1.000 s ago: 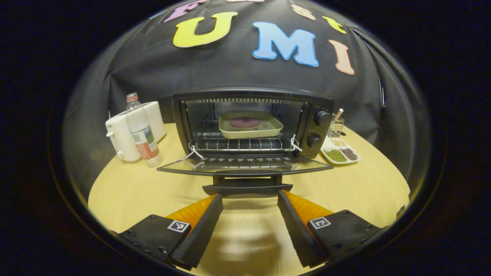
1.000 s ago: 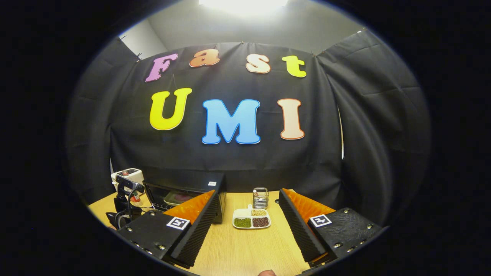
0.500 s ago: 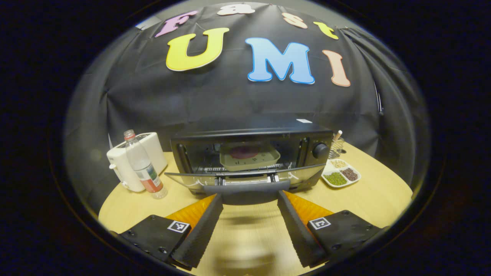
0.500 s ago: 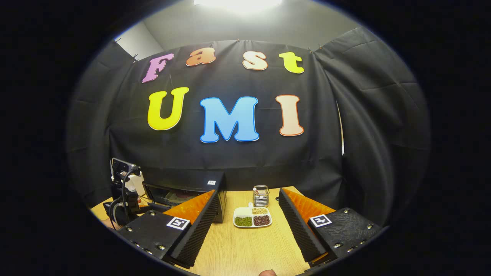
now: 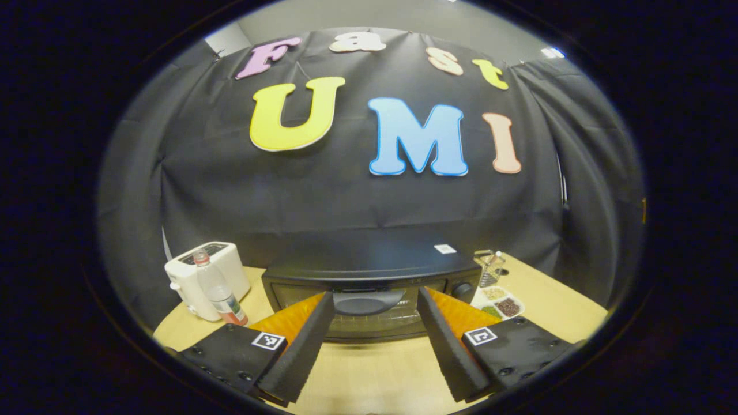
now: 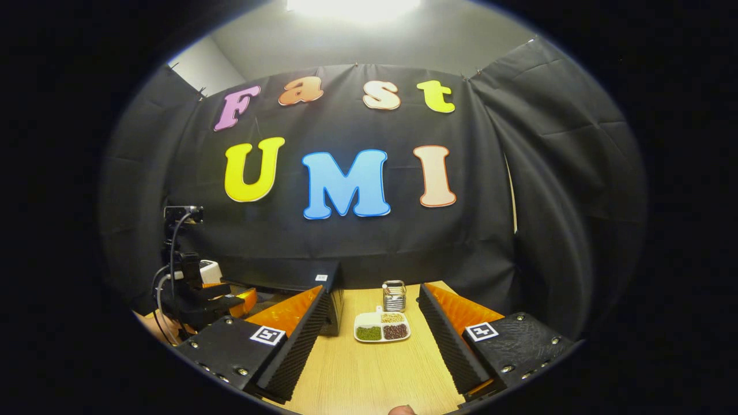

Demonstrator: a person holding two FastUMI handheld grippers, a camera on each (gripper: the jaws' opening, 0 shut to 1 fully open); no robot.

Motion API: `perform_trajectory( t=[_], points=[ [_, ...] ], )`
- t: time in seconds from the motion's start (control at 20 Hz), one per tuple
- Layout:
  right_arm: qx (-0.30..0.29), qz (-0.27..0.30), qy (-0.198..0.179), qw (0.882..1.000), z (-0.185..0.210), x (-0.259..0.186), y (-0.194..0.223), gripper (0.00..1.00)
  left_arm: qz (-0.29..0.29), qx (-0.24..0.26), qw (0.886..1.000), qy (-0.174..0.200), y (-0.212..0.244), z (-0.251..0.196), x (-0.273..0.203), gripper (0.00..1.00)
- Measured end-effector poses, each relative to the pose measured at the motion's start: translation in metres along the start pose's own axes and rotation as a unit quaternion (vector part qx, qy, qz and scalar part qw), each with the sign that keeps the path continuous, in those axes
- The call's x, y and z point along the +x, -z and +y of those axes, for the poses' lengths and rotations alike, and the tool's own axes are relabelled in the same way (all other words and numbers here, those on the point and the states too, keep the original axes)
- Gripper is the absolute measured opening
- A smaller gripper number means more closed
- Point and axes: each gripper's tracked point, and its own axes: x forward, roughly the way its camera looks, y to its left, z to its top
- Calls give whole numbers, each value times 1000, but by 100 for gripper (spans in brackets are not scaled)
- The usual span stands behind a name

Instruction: Open the electric oven with the left hand, put the food in, and close the electric oven.

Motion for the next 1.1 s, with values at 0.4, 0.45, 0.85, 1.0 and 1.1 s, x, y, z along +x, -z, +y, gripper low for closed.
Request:
perform_trajectory(
  t=[0.4,0.45,0.85,1.0,1.1],
  points=[
    [-22,-34,-47,998,-11,-44,-26,98,-85,12,996,-39,-85,-20,-151,97],
    [-24,-39,-50,998,-13,-49,-30,98,-91,15,995,-42,-91,-24,-168,98],
    [8,-62,-58,996,-12,-78,-51,98,-111,6,992,-55,-110,-31,-249,100],
    [0,-60,-45,997,-13,-85,-52,98,-112,7,992,-54,-110,-26,-263,100],
    [-9,-60,-36,998,-13,-94,-54,98,-113,6,992,-58,-108,-20,-271,100]
  ],
)
